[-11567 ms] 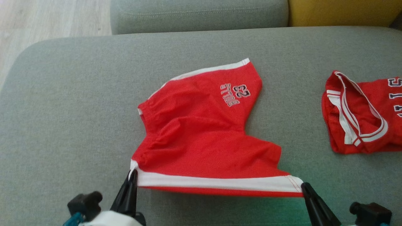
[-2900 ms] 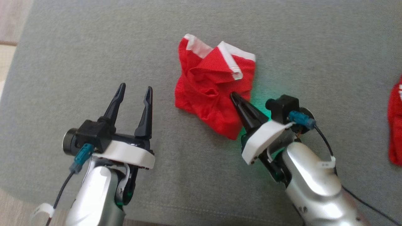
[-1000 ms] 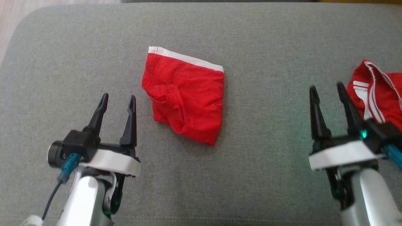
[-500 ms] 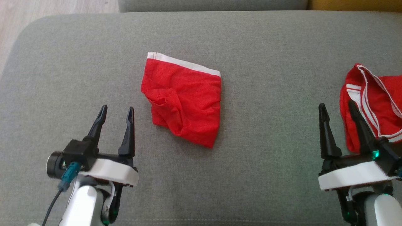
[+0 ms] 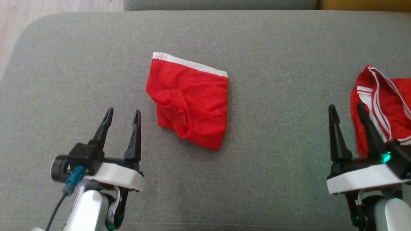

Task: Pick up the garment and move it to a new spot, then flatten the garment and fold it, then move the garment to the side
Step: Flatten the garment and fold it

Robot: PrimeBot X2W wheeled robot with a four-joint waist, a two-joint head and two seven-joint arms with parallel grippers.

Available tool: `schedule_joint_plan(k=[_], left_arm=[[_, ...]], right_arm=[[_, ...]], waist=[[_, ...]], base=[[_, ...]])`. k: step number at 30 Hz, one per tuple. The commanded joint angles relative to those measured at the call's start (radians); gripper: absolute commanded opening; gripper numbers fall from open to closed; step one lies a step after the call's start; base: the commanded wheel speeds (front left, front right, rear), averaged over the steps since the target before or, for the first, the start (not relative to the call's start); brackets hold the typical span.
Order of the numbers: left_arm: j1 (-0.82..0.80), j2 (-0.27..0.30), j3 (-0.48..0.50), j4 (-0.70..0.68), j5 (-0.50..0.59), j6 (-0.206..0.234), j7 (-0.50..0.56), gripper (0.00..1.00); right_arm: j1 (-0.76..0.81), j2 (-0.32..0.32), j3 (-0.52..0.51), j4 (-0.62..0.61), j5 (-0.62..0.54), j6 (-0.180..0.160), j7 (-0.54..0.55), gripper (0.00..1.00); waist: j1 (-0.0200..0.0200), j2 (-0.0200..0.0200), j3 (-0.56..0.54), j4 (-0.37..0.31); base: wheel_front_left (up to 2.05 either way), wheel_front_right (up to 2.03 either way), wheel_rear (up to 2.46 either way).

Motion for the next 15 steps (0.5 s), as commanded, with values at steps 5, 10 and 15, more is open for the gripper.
schedule_joint_plan(k=[5, 10, 15], left_arm=[[-0.048, 0.017, 0.026, -0.040, -0.006, -0.001, 0.000, 1.00], [-0.076, 0.000, 0.009, -0.034, -0.011, -0.007, -0.002, 1.00], [-0.104, -0.018, -0.007, -0.023, -0.018, -0.014, -0.004, 1.00]], right_arm=[[-0.067, -0.003, 0.068, 0.042, 0.012, 0.007, 0.016, 0.00], [-0.184, -0.003, 0.201, 0.213, 0.048, 0.007, 0.003, 0.00], [-0.357, -0.003, 0.383, 0.415, 0.114, 0.007, -0.027, 0.00]], waist=[[0.0000, 0.0000, 0.022, 0.024], [0.0000, 0.0000, 0.056, 0.070], [0.0000, 0.0000, 0.098, 0.119]], base=[[0.00, 0.00, 0.00], [0.00, 0.00, 0.00], [0.00, 0.00, 0.00]])
